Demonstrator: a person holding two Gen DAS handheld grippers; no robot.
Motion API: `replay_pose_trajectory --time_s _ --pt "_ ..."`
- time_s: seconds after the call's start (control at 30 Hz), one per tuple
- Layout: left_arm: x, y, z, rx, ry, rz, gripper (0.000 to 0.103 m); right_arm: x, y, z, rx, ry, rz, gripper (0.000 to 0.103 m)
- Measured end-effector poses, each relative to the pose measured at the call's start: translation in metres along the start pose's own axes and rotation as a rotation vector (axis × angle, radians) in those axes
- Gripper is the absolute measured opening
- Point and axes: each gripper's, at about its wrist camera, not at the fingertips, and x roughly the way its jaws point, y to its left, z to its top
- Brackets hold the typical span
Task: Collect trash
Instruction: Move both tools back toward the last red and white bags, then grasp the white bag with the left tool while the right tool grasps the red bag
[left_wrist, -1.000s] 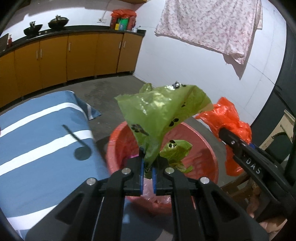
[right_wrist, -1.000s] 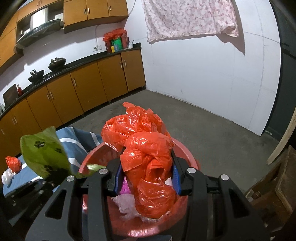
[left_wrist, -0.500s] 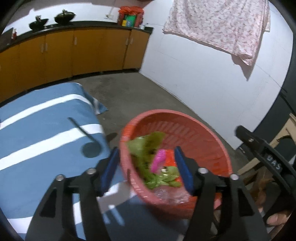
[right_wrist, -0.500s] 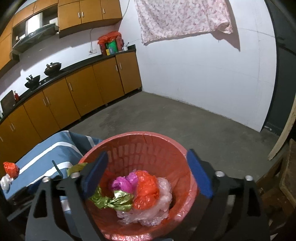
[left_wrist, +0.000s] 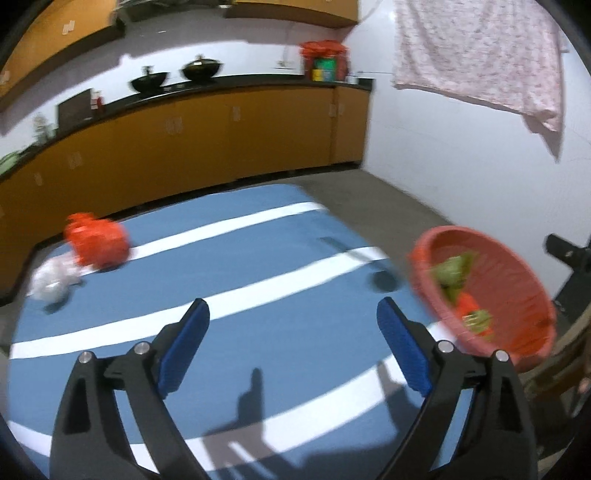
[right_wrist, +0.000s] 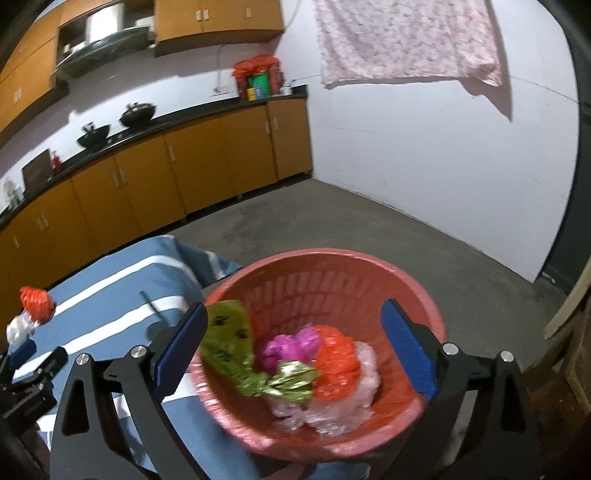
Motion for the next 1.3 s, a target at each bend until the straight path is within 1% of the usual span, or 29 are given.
replay_pose_trajectory --time_s 0.07,0.13,0.2,0.3,0.37,0.43,0.47,0.57,0.7,0.87,0.9,1.0,1.07,1.13,1.23,1.3 --pt "-0.004 0.027 -0.003 -0.022 0.003 0.050 0.091 -0.001 0.013 -0.001 -0.022 0.005 0.022 0.094" --pt "-0.009 0.056 -0.005 -0.038 -0.003 0.117 0.091 -0.002 0.026 -0.001 -0.049 0.008 0.041 0.094" --pt "-0.011 0.088 -0.004 -0.055 -0.010 0.198 0.091 -0.003 0.039 -0.003 -0.080 0.010 0.055 0.094" --pt "-0.010 0.152 0.002 -0.137 -0.012 0.345 0.092 -0.002 0.056 -0.006 -0.112 0.016 0.068 0.094" --pt "-0.008 0.186 0.005 -0.180 -0.014 0.405 0.092 0.001 0.067 -0.008 -0.128 0.025 0.080 0.094" --pt "0.001 0.216 0.009 -0.210 0.004 0.456 0.092 0.006 0.080 -0.010 -0.139 0.038 0.094 0.094" --pt "0.006 0.229 0.012 -0.221 0.015 0.466 0.092 0.007 0.083 -0.012 -0.143 0.041 0.099 0.094" --pt "0.021 0.256 0.019 -0.251 0.038 0.462 0.092 0.012 0.101 -0.015 -0.172 0.053 0.117 0.094" --pt "0.044 0.276 0.025 -0.282 0.076 0.438 0.090 0.021 0.126 -0.018 -0.215 0.065 0.144 0.094" --pt "0.072 0.293 0.022 -0.314 0.148 0.386 0.078 0.028 0.155 -0.023 -0.259 0.074 0.171 0.094" --pt "0.075 0.298 0.022 -0.334 0.157 0.361 0.071 0.029 0.160 -0.024 -0.267 0.075 0.178 0.094" --pt "0.078 0.303 0.022 -0.360 0.159 0.332 0.064 0.029 0.174 -0.027 -0.290 0.077 0.196 0.094" --pt "0.080 0.308 0.021 -0.350 0.164 0.314 0.052 0.030 0.184 -0.028 -0.303 0.078 0.208 0.094" --pt "0.082 0.310 0.021 -0.342 0.170 0.296 0.046 0.032 0.194 -0.030 -0.313 0.081 0.221 0.094" --pt "0.076 0.312 0.020 -0.335 0.162 0.279 0.039 0.032 0.211 -0.031 -0.327 0.085 0.253 0.094" --pt "0.067 0.311 0.016 -0.336 0.152 0.278 0.039 0.032 0.224 -0.032 -0.338 0.085 0.279 0.094"
